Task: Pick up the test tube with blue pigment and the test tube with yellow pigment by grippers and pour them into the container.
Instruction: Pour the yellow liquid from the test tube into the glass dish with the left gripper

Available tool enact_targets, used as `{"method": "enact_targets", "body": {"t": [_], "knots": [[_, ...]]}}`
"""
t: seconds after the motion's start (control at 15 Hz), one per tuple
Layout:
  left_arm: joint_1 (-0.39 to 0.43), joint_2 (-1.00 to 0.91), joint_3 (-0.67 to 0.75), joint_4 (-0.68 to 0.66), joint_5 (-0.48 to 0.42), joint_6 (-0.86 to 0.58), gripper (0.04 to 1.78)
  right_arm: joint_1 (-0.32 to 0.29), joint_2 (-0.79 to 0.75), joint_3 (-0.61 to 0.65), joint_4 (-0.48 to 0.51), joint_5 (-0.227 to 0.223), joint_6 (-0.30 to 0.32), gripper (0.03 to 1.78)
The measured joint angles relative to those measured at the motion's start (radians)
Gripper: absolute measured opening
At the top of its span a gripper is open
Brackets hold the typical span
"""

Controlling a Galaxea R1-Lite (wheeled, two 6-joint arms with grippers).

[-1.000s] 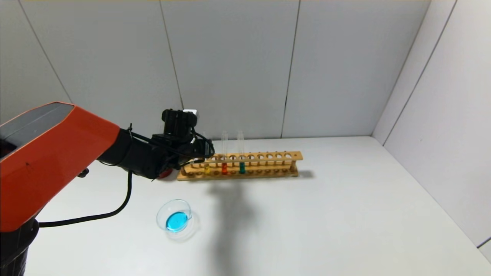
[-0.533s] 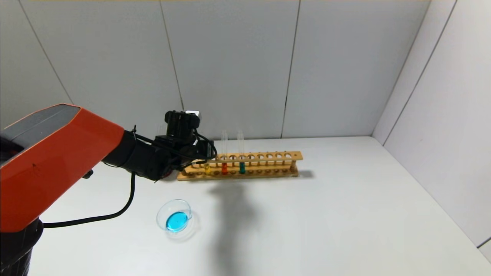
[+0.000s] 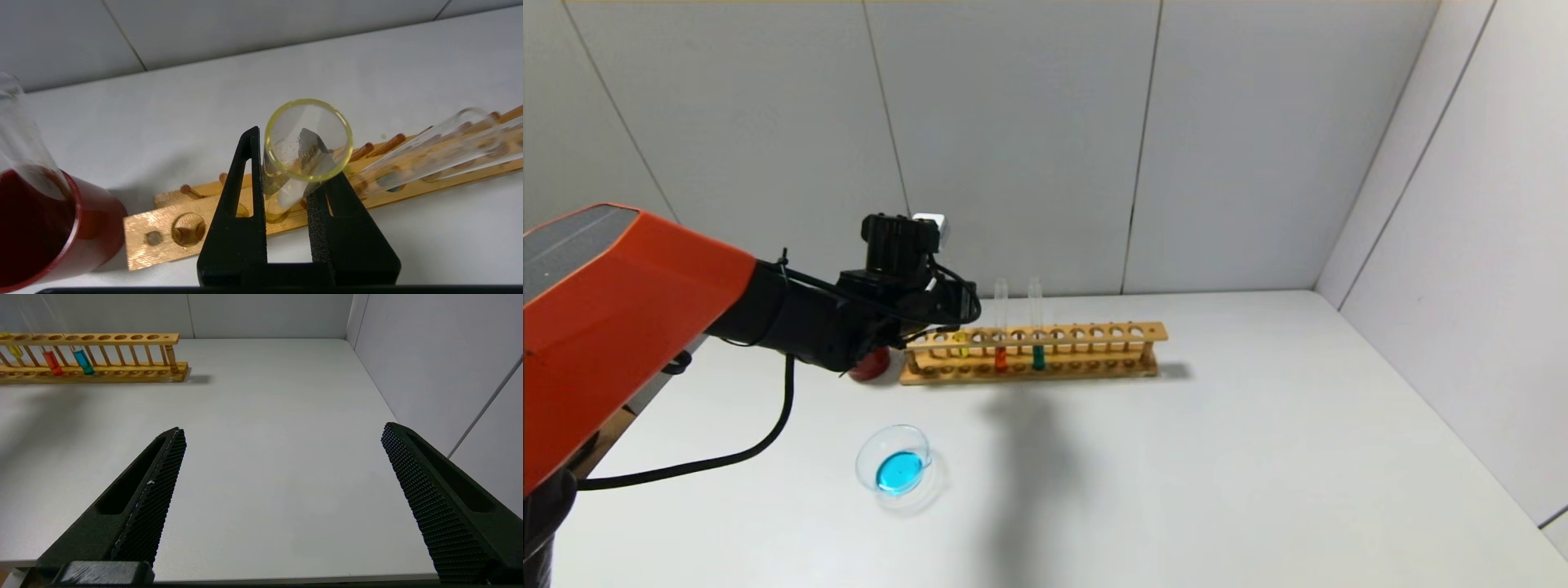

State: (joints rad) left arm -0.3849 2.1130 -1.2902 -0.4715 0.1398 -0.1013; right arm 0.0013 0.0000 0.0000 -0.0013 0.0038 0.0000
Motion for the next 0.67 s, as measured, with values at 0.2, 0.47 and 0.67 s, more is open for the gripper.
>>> {"method": "enact_targets", "body": {"t": [0.2, 0.47, 0.67], "knots": [[0.000, -0.051, -0.024, 0.030, 0.017, 0.014, 0.33, 0.000, 0.000, 0.000, 0.000, 0.000, 0.000, 1.75], [0.000, -0.117, -0.054, 0.033, 0.084, 0.092, 0.33, 0.000, 0.000, 0.000, 0.000, 0.000, 0.000, 1.75], [-0.007, -0.177, -0.049, 0.035, 0.090, 0.099, 0.33, 0.000, 0.000, 0.000, 0.000, 0.000, 0.000, 1.75]]}}
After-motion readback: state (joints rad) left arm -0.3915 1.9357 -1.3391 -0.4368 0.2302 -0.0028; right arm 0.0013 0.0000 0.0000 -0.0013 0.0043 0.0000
